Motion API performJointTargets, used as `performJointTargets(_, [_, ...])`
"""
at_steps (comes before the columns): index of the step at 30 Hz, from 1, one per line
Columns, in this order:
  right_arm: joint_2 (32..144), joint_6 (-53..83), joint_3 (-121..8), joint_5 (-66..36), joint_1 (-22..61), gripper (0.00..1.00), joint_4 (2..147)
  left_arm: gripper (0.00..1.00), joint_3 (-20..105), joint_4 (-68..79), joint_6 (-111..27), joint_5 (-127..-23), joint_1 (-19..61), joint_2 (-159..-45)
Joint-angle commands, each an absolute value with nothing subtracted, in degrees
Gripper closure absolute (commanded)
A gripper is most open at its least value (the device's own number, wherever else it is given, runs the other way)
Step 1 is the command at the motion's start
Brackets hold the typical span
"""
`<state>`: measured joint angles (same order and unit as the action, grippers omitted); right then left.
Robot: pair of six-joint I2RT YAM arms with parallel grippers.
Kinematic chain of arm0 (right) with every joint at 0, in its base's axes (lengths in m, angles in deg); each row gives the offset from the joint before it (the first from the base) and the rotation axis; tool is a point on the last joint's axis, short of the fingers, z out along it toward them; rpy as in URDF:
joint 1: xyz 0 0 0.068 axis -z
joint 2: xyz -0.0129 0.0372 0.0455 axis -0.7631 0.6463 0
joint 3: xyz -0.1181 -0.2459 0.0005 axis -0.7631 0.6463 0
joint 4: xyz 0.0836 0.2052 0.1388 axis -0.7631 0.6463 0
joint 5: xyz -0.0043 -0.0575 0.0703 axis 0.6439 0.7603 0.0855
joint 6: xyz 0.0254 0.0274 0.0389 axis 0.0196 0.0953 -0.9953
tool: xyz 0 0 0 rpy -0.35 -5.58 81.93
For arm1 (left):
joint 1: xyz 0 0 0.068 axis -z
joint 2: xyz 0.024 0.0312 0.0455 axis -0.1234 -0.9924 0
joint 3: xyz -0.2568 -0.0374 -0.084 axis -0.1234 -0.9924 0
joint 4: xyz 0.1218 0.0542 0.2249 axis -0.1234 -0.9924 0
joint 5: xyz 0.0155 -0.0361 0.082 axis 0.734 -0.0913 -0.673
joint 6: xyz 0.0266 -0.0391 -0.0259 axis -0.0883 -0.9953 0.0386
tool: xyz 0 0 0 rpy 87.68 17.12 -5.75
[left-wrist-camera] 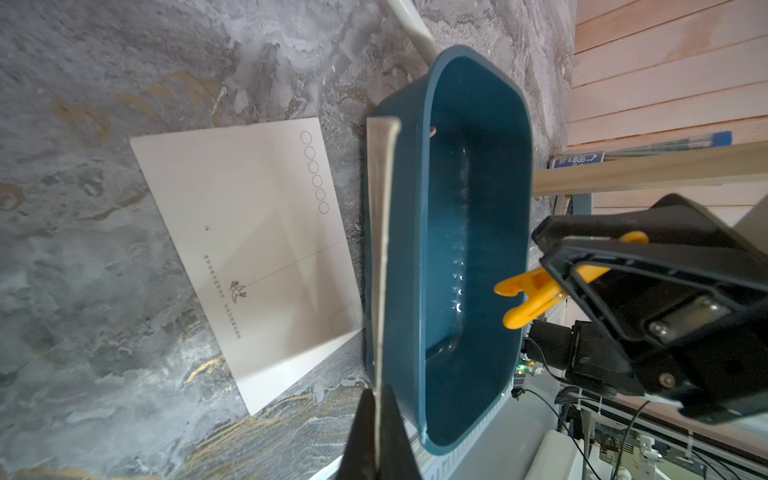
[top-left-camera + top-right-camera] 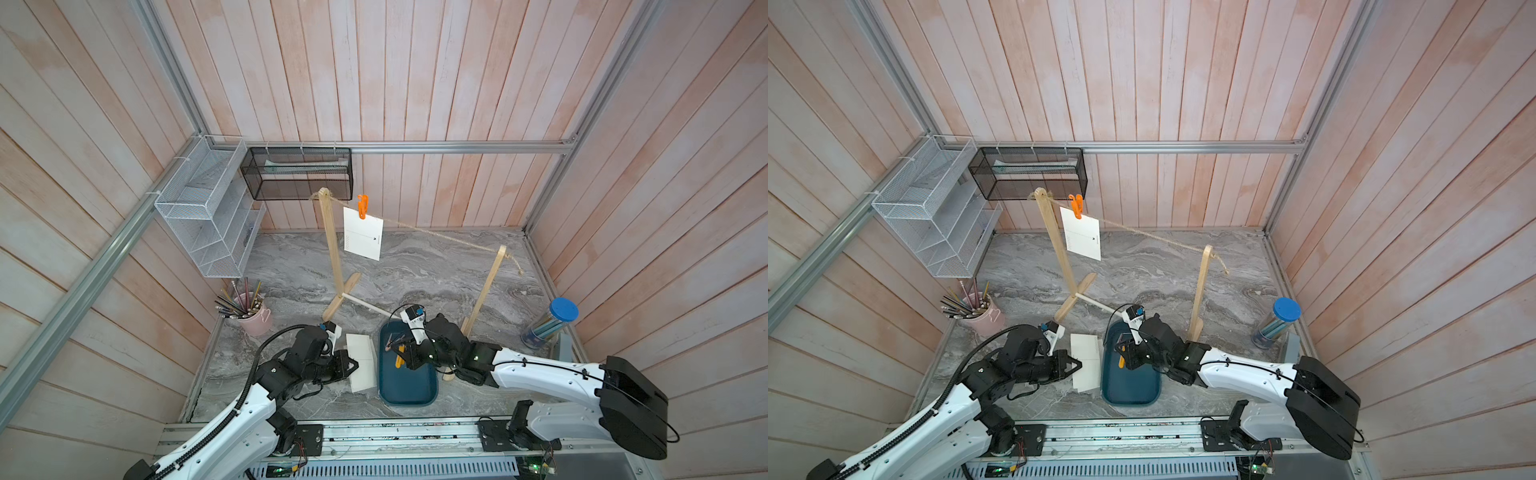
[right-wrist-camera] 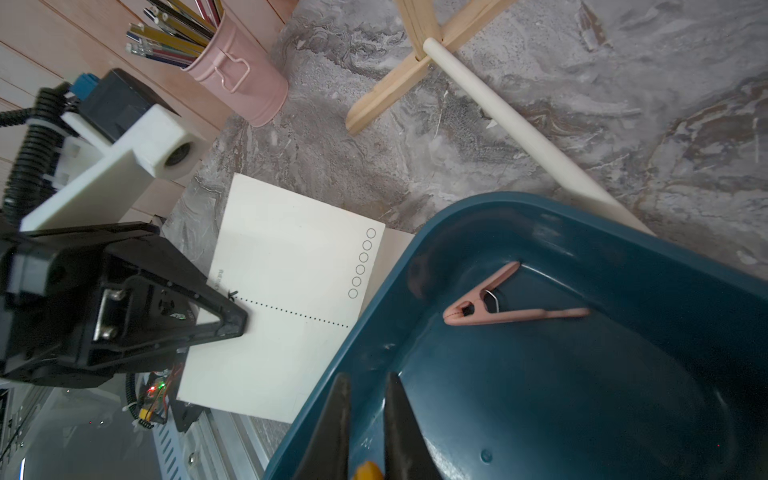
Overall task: Remove the postcards from the strings
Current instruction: Place the postcard on the postcard.
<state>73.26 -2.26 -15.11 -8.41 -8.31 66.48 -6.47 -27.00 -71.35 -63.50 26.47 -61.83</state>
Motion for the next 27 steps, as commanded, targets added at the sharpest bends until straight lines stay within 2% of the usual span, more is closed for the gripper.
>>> performJointTargets(1, [75.1,-2.7,-16.2,-5.1,-8.6,0.96,66.5,1.0,-7.7,-24.6,-71.6,-63.5,26.8,-62.0])
performJointTargets(3, [75.8,-2.6,-16.4,-4.4,-8.6,0.87,66.7,0.97,-8.2,-24.3,-71.6,-64.3,26.8,-62.2])
performJointTargets(5, [76.5,-2.6,-16.9,-2.8,-8.6,0.73,67.6,0.94,-8.4,-23.9,-71.8,-64.9,26.8,-62.3])
performJointTargets(7, [77.0,-2.7,-17.3,-1.5,-8.6,0.64,68.9,0.87,-8.3,-24.0,-71.8,-65.3,26.8,-62.3])
performJointTargets(9, [77.4,-2.6,-17.8,-0.2,-8.6,0.54,70.0,0.74,-8.2,-24.8,-71.8,-66.3,26.8,-62.2])
performJointTargets(10, [77.5,-2.6,-18.2,0.6,-8.6,0.5,70.7,0.72,-8.1,-25.7,-71.8,-67.1,26.8,-62.2])
performJointTargets(12, [77.5,-2.6,-18.8,1.6,-8.6,0.47,71.8,0.72,-7.4,-27.5,-71.7,-68.6,26.8,-62.3])
performJointTargets(16, [76.6,-2.2,-20.0,3.2,-8.6,0.44,73.8,0.63,-4.5,-31.7,-71.8,-71.7,26.8,-62.0])
performJointTargets(24, [72.4,0.2,-24.0,6.0,-8.7,0.43,78.1,0.56,1.8,-37.9,-73.6,-76.9,26.7,-60.2])
performJointTargets(27, [71.0,2.4,-26.9,6.3,-8.9,0.42,79.9,0.5,3.8,-36.1,-73.1,-77.6,26.8,-60.5])
